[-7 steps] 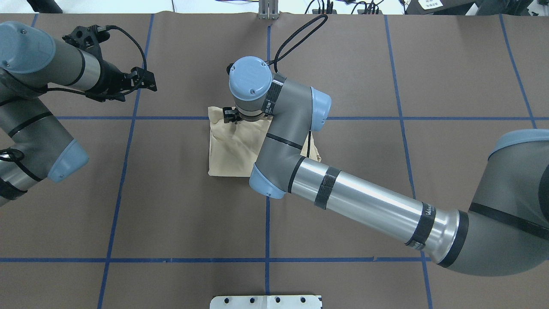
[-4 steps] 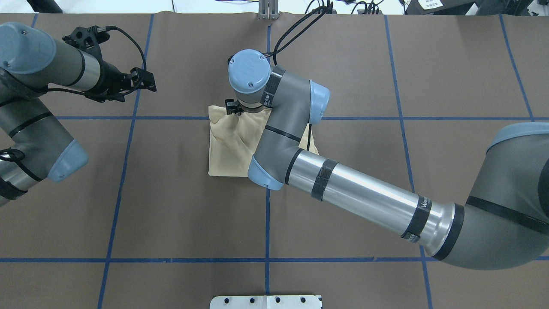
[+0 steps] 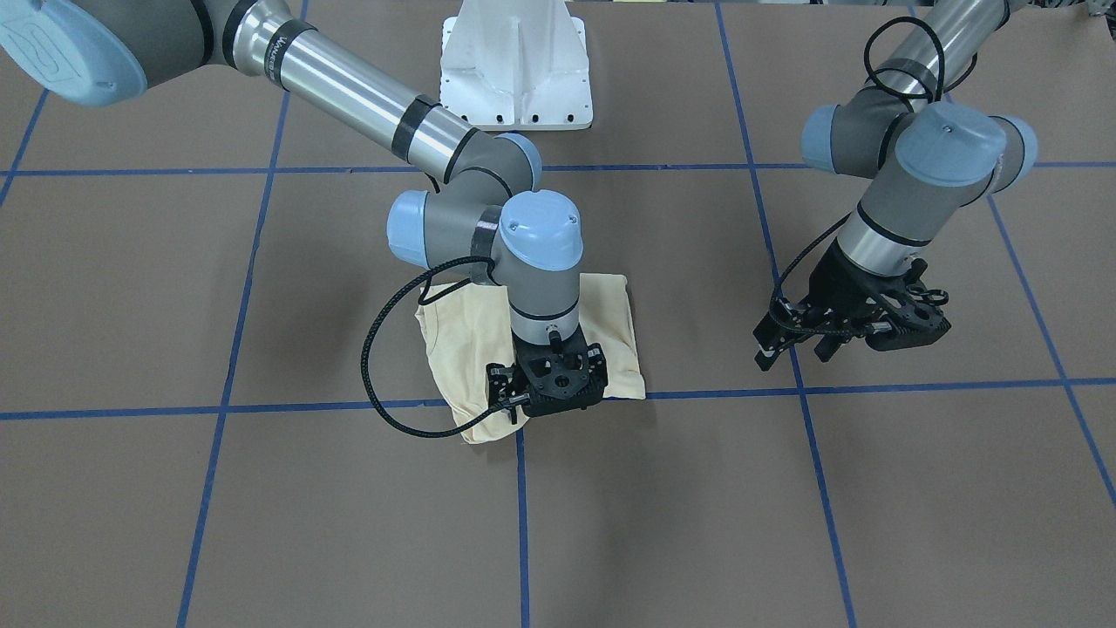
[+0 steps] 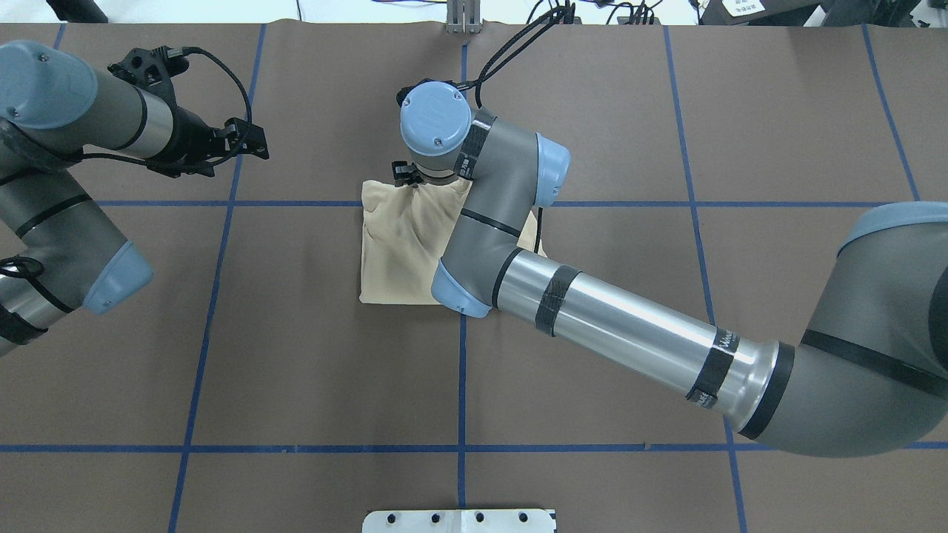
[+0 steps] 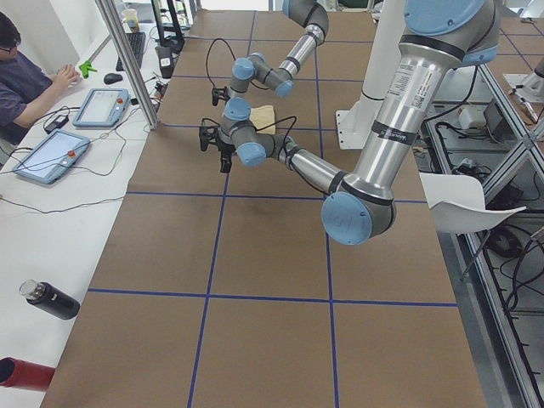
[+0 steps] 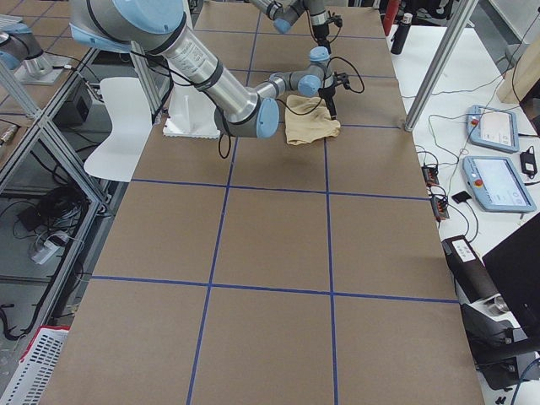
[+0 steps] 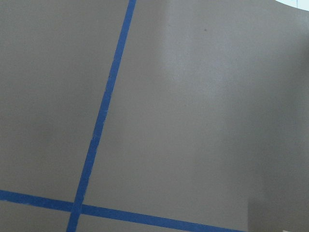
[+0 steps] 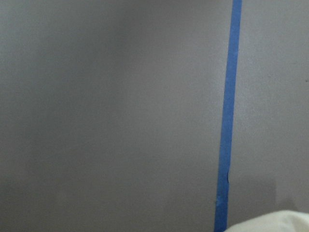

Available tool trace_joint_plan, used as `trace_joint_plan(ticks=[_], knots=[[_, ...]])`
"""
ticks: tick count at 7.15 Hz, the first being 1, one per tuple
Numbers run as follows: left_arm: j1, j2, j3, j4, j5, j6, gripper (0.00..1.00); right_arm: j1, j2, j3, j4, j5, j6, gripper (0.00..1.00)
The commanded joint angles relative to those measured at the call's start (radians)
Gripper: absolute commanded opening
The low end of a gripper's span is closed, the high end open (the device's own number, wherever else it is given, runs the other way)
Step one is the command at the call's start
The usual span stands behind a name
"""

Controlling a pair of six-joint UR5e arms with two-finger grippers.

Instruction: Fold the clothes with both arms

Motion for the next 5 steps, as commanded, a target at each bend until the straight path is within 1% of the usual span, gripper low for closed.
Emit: trace_joint_plan(ticks=[1,2,3,4,5], knots=[[-0.031,-0.002,-0.005,0.000,-0.014,0.018,0.99,0.041,0.007,0.035,-0.012,0.052,-0.009,0.99],[-0.069,0.001,-0.012,0.001,-0.072,0.075,0.99,0.078,-0.001,0.102,-0.110,0.128,-0.011,0.99],[-0.105,0.007,-0.018,0.001,-0.093,0.145,0.99,0.109,-0.012,0.198,-0.266,0.172,-0.024,0.99],[-0.139,0.066,-0.056,0.000,-0.097,0.240,0.99,0.168,-0.080,0.316,-0.361,0.257,-0.064,0.99],[-0.184,0.105,-0.058,0.003,-0.098,0.364,0.99,0.242,-0.175,0.415,-0.399,0.337,-0.128,0.99]])
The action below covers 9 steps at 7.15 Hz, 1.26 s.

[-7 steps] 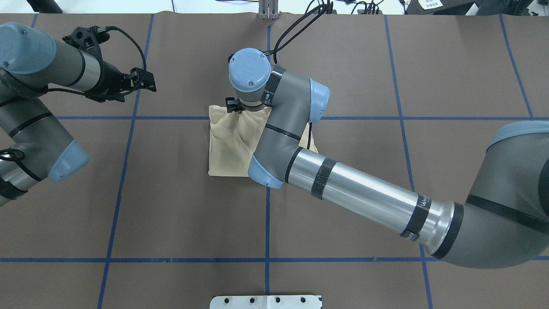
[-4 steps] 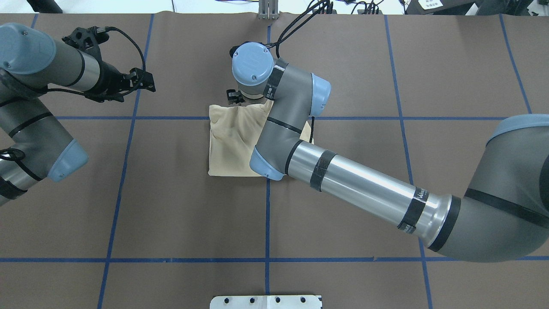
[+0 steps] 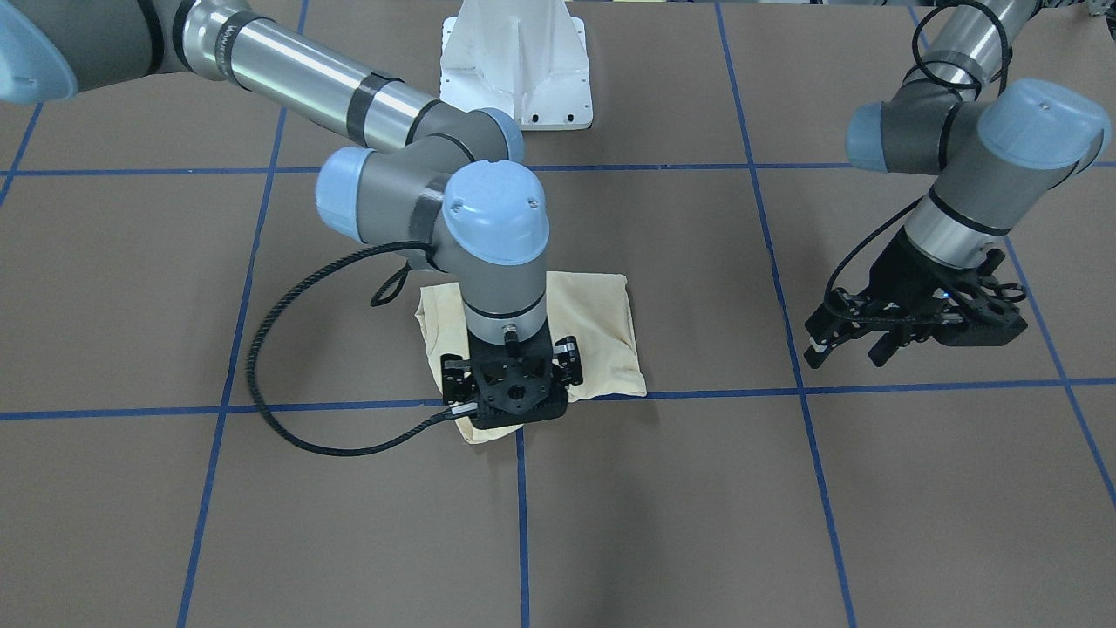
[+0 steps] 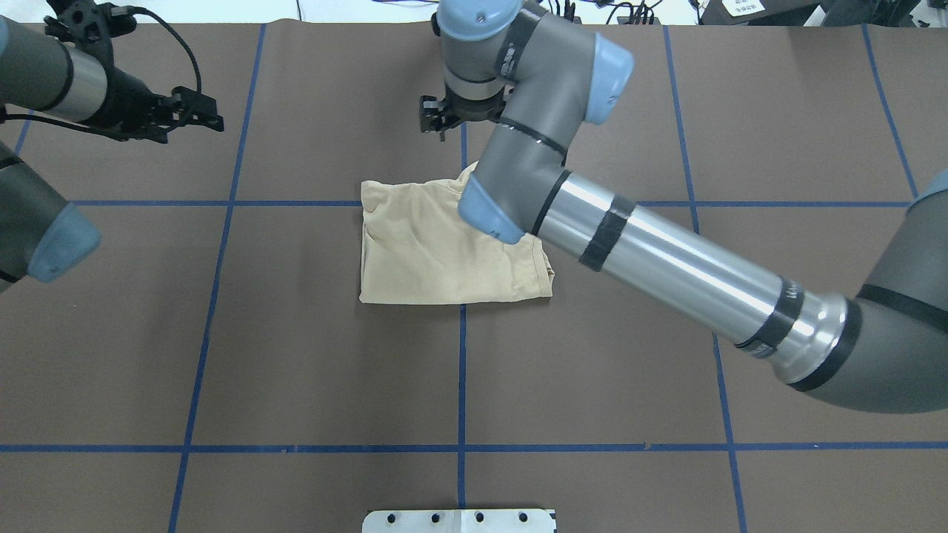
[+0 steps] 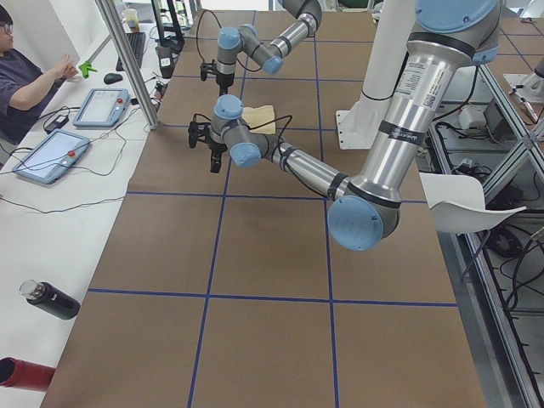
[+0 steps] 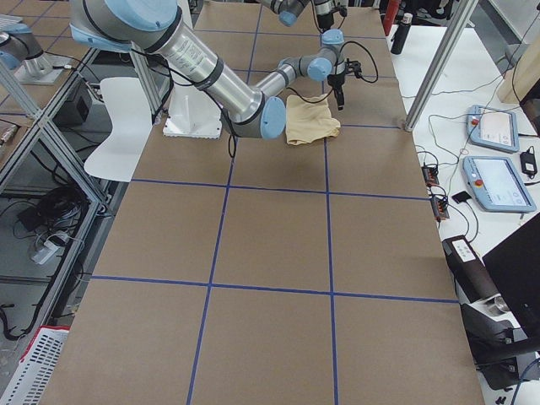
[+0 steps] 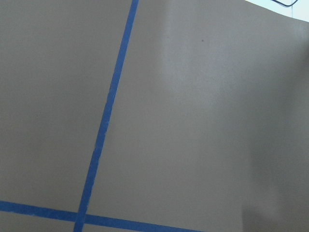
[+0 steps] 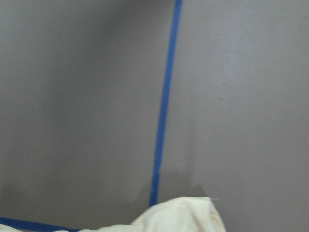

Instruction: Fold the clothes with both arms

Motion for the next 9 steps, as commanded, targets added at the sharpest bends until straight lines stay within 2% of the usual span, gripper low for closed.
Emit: trace_joint_plan(ticks=[1,2,3,4,5,6,7,9], knots=[[-0.099,0.076,-0.012,-0.003,-0.036,0.179,0.99,0.153,-0.211,0.225,-0.108,0.153,-0.142,0.99],[-0.143,0.081,-0.003,-0.004,-0.041,0.181,0.99,0.216,-0.346,0.334,-0.110,0.169,-0.281,1.00],[-0.161,0.111,-0.009,-0.047,-0.032,0.190,0.99,0.291,-0.449,0.406,-0.113,0.197,-0.320,1.00],[-0.178,0.136,-0.003,-0.102,-0.027,0.243,0.99,0.345,-0.516,0.444,-0.116,0.236,-0.358,1.00],[-0.197,0.186,-0.003,-0.145,-0.024,0.289,0.99,0.385,-0.618,0.474,-0.099,0.240,-0.421,1.00],[-0.204,0.249,0.002,-0.232,-0.006,0.290,0.99,0.439,-0.700,0.488,-0.067,0.238,-0.543,1.00],[-0.196,0.268,0.046,-0.292,0.061,0.290,0.99,0.462,-0.764,0.476,-0.024,0.229,-0.593,1.00],[-0.201,0.277,0.113,-0.255,0.048,0.353,0.99,0.519,-0.800,0.420,-0.016,0.229,-0.609,1.00]])
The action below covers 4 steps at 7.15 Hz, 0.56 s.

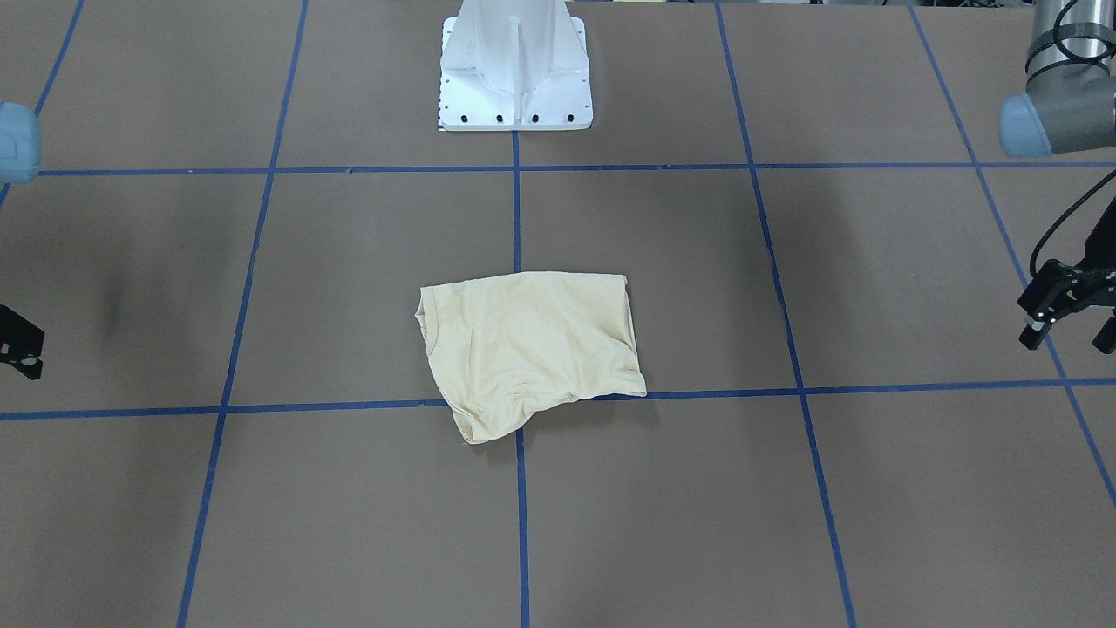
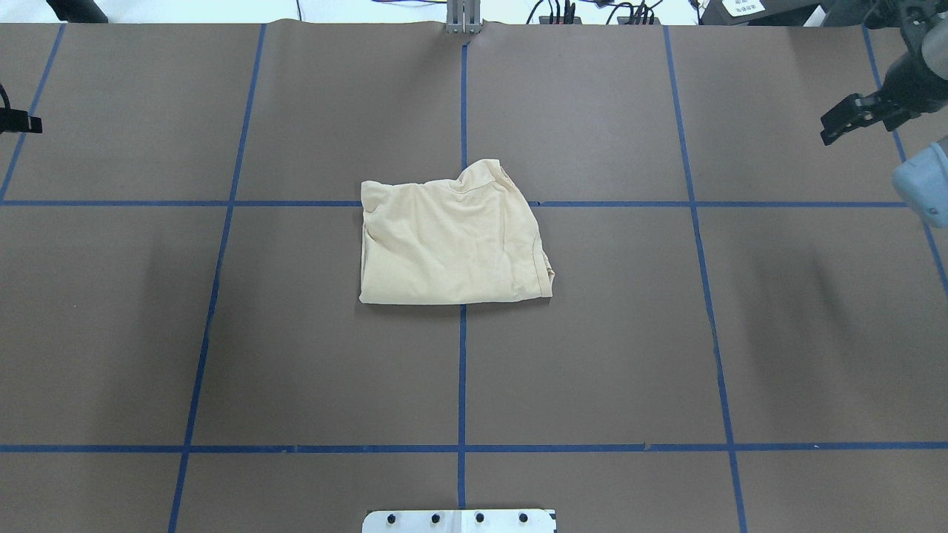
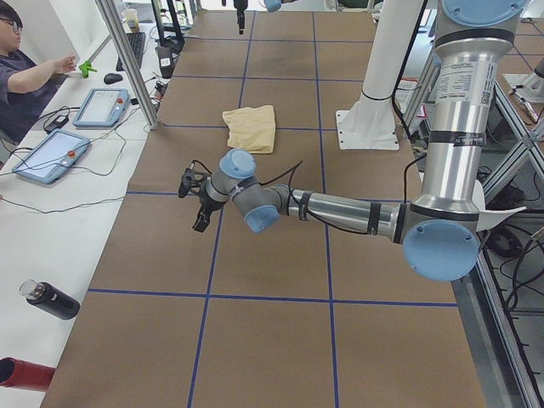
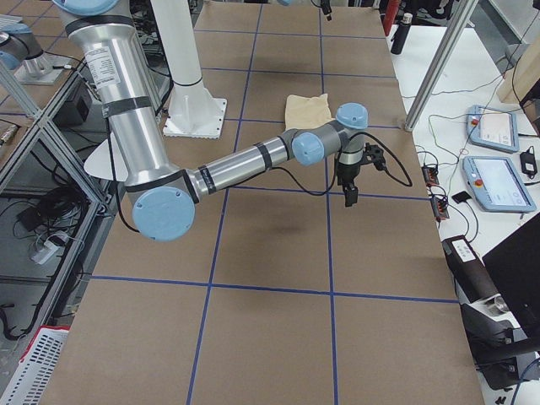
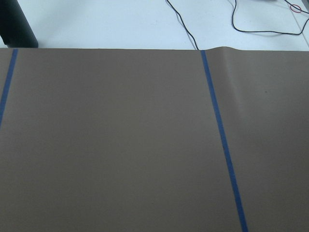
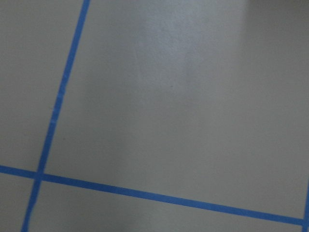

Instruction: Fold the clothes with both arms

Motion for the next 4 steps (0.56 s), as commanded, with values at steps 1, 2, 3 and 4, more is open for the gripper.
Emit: trace_joint_plan(ticks=[1,2,3,4], knots=[[-0.030,0.013,0.040,0.068,-0.046,0.251,0.99,0.084,-0.038,-0.056,0.006,0.001,-0.027,1.00],[-0.112,0.015,0.036,0.187,-0.089,0.415,0.99,0.153,-0.058,-0.088,0.002,0.015,-0.092,1.00],[-0.189,0.010,0.034,0.319,-0.096,0.599,0.99,0.207,-0.093,-0.108,-0.004,0.051,-0.260,1.00],[-0.246,-0.001,0.032,0.440,-0.097,0.744,0.99,0.264,-0.130,-0.124,-0.032,0.119,-0.335,1.00]])
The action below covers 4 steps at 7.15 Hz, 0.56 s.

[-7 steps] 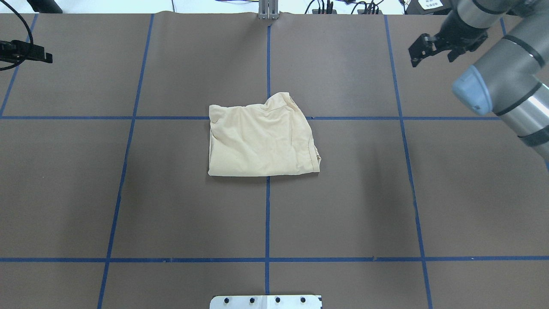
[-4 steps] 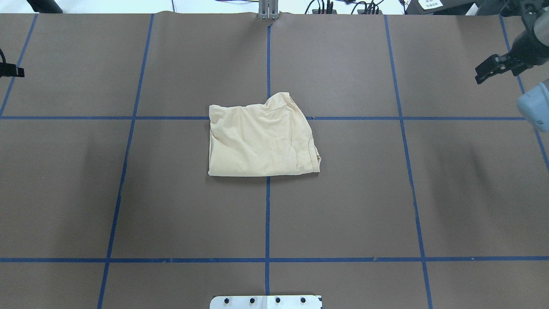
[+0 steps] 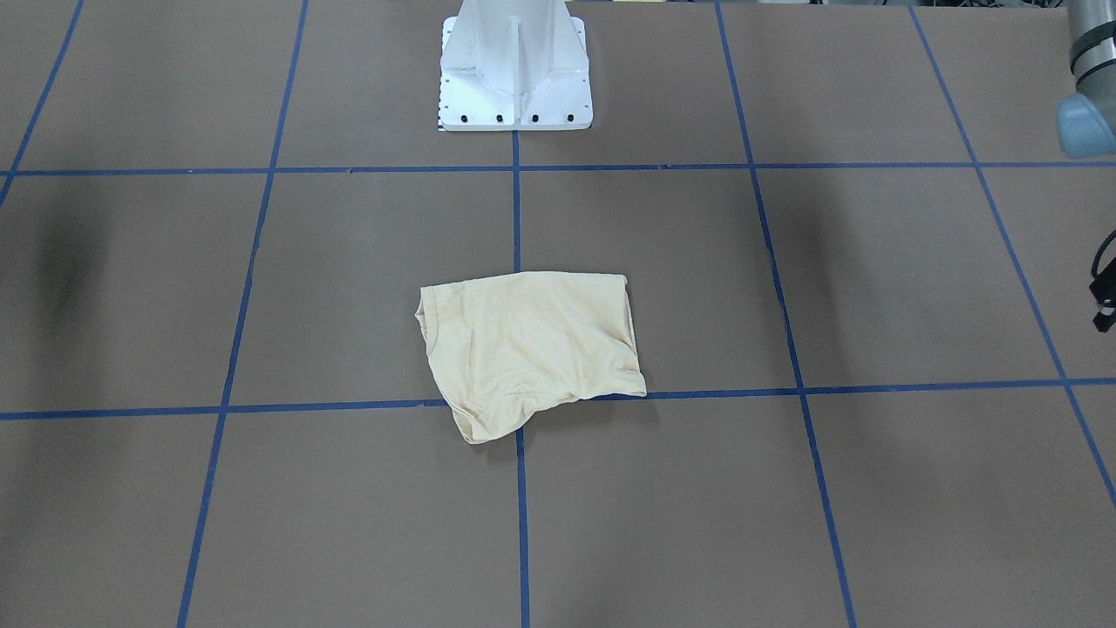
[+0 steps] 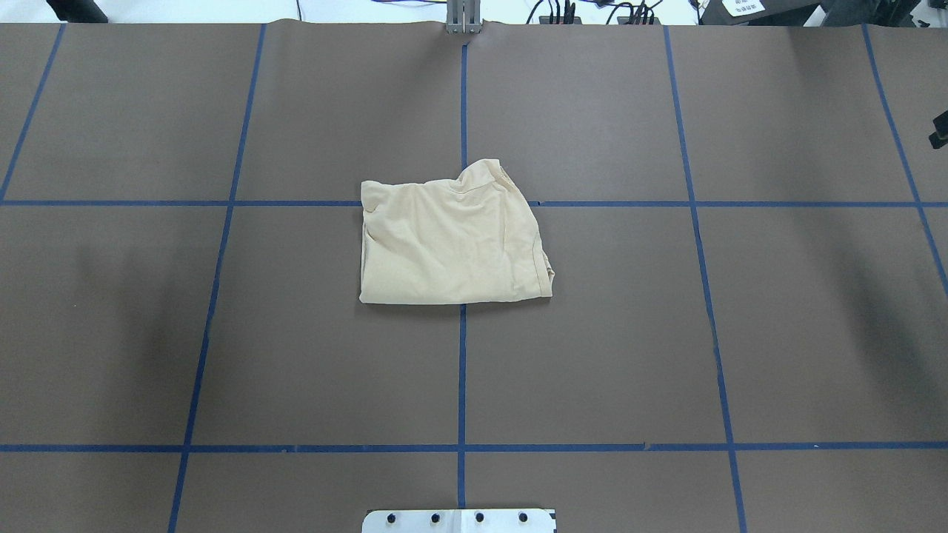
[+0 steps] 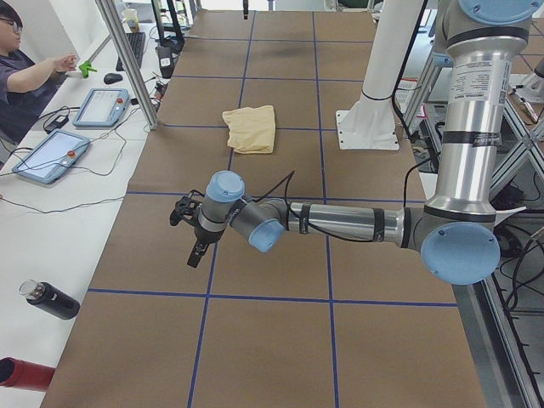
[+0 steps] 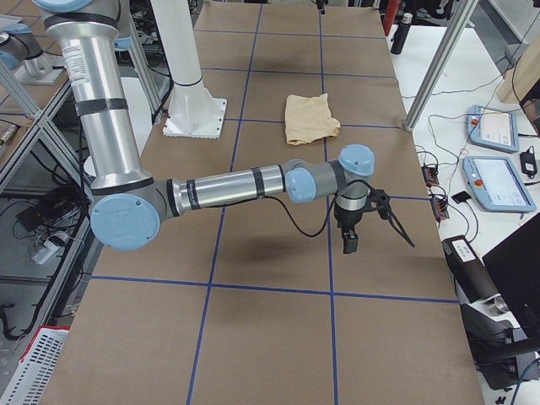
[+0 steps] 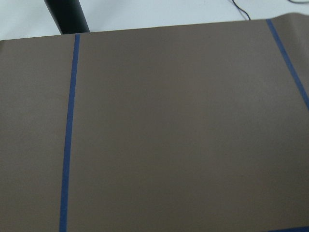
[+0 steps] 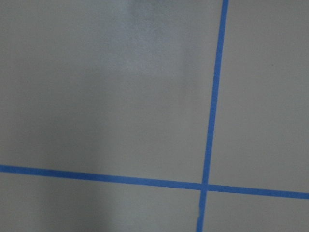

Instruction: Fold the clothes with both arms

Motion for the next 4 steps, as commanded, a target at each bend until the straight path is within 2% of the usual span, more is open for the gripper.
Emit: trace_joint_plan(ticks=[1,2,3,4], knots=[[-0.123,-0.016,-0.015,0.279,-0.010,0.337,0.99,0.123,-0.081,-0.020,-0.066,0.141,-0.183,1.00],[-0.139,-0.008,-0.052,0.394,-0.013,0.438,0.99,0.152,-0.127,-0.014,-0.098,0.154,-0.290,1.00],[-0.168,0.001,-0.116,0.539,-0.047,0.452,0.99,0.169,-0.150,-0.014,-0.141,0.154,-0.354,1.00],[-0.168,0.024,-0.159,0.617,-0.125,0.448,0.99,0.185,-0.161,-0.015,-0.181,0.157,-0.354,1.00]])
